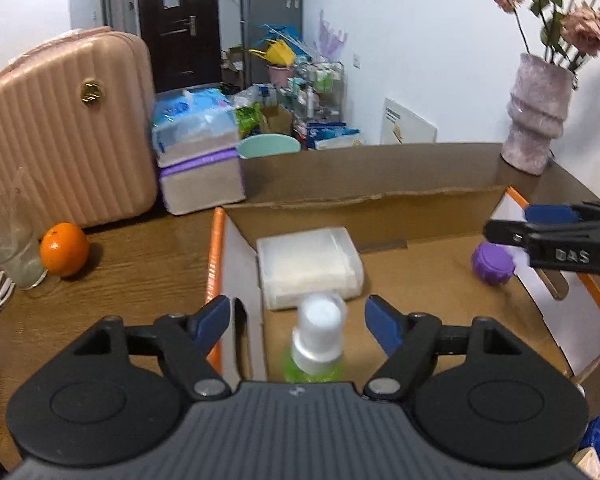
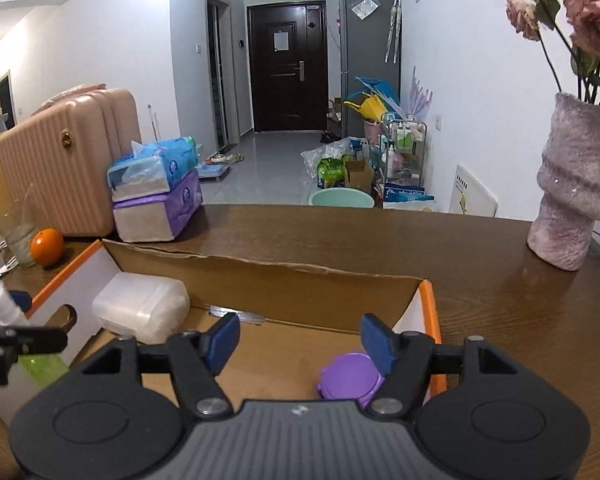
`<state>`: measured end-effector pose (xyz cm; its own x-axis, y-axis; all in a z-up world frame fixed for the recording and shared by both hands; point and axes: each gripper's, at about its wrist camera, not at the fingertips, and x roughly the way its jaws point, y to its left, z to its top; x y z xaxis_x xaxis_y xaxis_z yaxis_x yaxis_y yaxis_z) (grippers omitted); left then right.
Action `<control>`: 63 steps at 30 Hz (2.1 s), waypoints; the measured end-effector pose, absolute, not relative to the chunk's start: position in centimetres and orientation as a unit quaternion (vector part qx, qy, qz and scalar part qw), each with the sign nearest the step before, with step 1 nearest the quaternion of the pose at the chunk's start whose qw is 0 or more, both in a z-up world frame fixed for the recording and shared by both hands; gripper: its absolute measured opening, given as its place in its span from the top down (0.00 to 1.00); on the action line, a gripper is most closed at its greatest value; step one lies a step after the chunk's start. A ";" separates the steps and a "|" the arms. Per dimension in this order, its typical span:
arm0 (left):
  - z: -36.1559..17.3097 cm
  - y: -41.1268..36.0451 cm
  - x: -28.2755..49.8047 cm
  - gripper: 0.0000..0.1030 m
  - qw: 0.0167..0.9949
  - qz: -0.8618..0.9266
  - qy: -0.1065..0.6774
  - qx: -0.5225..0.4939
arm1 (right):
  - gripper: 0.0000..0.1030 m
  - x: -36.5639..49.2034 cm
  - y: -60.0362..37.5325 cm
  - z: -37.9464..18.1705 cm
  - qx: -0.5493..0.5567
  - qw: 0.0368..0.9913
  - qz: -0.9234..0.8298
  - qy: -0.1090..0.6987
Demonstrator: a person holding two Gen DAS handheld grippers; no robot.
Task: Organize rigid objects
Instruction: 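Set the bottle upright in the box with the left tool while the right tool drops the purple cap, then withdraw both open tools from the box back toward the table objects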
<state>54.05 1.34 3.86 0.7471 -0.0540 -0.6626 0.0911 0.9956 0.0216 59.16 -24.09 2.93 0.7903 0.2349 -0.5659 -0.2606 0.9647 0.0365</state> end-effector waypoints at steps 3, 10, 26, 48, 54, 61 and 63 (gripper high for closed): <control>4.7 2.1 53.6 0.25 0.935 -0.026 0.352 0.018 | 0.31 58.3 -24.5 4.0 -0.026 0.946 0.130 0.297; 7.0 3.1 50.5 0.16 0.940 -0.011 0.340 0.012 | 0.26 54.9 -25.7 6.0 -0.025 0.937 0.137 0.322; 9.9 1.9 36.1 0.00 0.989 -0.008 0.145 0.019 | 0.16 40.3 -26.3 9.0 0.000 0.962 0.144 0.231; 6.8 1.2 23.4 0.00 0.998 -0.018 0.057 0.000 | 0.05 27.4 -25.7 5.8 0.012 0.986 0.124 0.108; 5.1 1.7 19.0 0.00 0.996 -0.029 0.080 0.007 | 0.04 21.9 -25.9 4.2 0.019 0.984 0.133 0.113; 2.7 2.5 12.8 0.00 0.994 -0.029 0.102 0.028 | 0.01 14.8 -25.8 2.1 0.018 0.982 0.146 0.119; 2.2 2.5 11.6 0.00 0.993 -0.042 0.112 0.021 | 0.01 13.2 -25.9 1.5 0.029 0.982 0.140 0.121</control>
